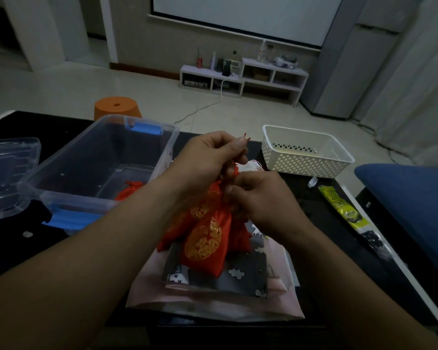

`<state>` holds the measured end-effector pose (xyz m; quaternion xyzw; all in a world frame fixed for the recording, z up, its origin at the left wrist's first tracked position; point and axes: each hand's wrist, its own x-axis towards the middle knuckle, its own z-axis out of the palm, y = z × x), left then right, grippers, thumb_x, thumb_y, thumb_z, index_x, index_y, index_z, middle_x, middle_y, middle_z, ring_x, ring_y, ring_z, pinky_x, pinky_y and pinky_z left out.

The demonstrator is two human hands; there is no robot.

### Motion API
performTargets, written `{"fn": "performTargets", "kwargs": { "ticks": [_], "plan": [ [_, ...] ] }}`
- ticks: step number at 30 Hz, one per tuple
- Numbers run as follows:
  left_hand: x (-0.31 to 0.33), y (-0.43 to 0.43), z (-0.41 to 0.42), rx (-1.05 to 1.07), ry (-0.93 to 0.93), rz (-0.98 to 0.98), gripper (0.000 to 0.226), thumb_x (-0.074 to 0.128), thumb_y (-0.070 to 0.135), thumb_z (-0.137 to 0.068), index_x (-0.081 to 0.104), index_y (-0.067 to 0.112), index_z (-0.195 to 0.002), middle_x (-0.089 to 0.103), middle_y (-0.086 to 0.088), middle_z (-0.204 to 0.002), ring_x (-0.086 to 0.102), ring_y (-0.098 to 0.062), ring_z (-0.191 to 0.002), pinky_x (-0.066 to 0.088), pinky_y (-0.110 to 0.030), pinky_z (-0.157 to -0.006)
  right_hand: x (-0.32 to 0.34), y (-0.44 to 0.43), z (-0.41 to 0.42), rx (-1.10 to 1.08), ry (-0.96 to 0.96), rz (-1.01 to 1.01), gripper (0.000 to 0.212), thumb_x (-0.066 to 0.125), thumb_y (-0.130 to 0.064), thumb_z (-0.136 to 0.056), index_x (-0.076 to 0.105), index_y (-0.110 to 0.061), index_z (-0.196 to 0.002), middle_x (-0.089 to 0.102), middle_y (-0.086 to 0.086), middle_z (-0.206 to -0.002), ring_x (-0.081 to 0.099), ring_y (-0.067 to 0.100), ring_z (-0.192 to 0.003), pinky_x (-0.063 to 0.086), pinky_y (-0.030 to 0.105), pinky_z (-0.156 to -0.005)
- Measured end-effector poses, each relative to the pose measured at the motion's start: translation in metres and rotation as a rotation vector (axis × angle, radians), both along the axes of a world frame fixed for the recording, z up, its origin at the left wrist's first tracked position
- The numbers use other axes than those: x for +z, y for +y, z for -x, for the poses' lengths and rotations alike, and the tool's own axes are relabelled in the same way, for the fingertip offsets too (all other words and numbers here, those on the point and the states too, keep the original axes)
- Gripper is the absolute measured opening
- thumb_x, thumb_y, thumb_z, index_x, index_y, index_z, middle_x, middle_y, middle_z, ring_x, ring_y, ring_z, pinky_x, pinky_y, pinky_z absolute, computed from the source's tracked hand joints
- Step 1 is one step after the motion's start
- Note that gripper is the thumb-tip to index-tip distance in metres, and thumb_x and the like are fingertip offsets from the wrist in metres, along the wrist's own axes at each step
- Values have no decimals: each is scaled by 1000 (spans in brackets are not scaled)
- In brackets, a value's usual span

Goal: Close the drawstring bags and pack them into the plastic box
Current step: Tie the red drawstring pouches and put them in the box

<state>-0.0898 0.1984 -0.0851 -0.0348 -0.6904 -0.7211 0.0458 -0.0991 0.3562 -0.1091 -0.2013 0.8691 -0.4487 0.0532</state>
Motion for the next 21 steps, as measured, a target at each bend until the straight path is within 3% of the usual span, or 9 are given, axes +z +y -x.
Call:
{"fn": "performTargets", "kwargs": {
  "ticks": [6,8,10,11,14,17,21],
  "plan": [
    [3,2,-1,-98,3,86,24,61,27,-103,71,7,-96,72,0,-80,50,-14,-60,45,-30,-63,-2,-1,-1,54,-40,14,20,65,-10,-100,76,-21,-88,74,3,-71,68,9,-59,53,17,-57],
    [2,2,-3,-74,13,108,26,60,31,-103,74,9,-101,72,5,-83,54,-17,-68,47,-26,-66,-4,-3,0,46,-79,70,18,65,-11,-100,77,-17,-89,73,2,-70,66,10,-58,52,19,-56],
    [0,-1,-3,3,63,265,25,57,40,-104,71,23,-116,71,15,-98,63,-2,-80,50,-16,-75,-5,-2,3,14,-120,143,20,65,-14,-101,77,-12,-85,72,2,-70,65,11,-60,51,26,-58],
    [-4,-3,-4,36,73,379,28,54,44,-104,65,30,-126,68,18,-108,63,4,-92,51,-19,-82,-6,0,5,-1,-137,177,22,66,-15,-101,77,-12,-81,71,4,-70,65,14,-61,52,31,-61],
    [-20,-9,-13,9,37,714,45,50,46,-106,48,30,-148,63,11,-128,60,-6,-114,50,-29,-97,-7,7,11,-22,-202,284,25,66,-14,-100,77,-12,-77,69,8,-68,63,20,-62,52,39,-63],
    [-36,-9,-22,-61,136,923,34,49,36,-107,53,30,-140,65,8,-126,60,-9,-114,49,-34,-99,-6,11,14,-19,-254,328,25,66,-13,-100,76,-11,-77,67,1,-64,63,16,-62,52,33,-60],
    [-35,-11,-19,19,282,1080,20,44,35,-108,59,30,-121,63,9,-110,58,-10,-98,50,-36,-83,-6,13,14,-38,-270,327,24,66,-13,-100,75,-6,-79,70,5,-69,63,14,-61,53,28,-58]
  ]
}}
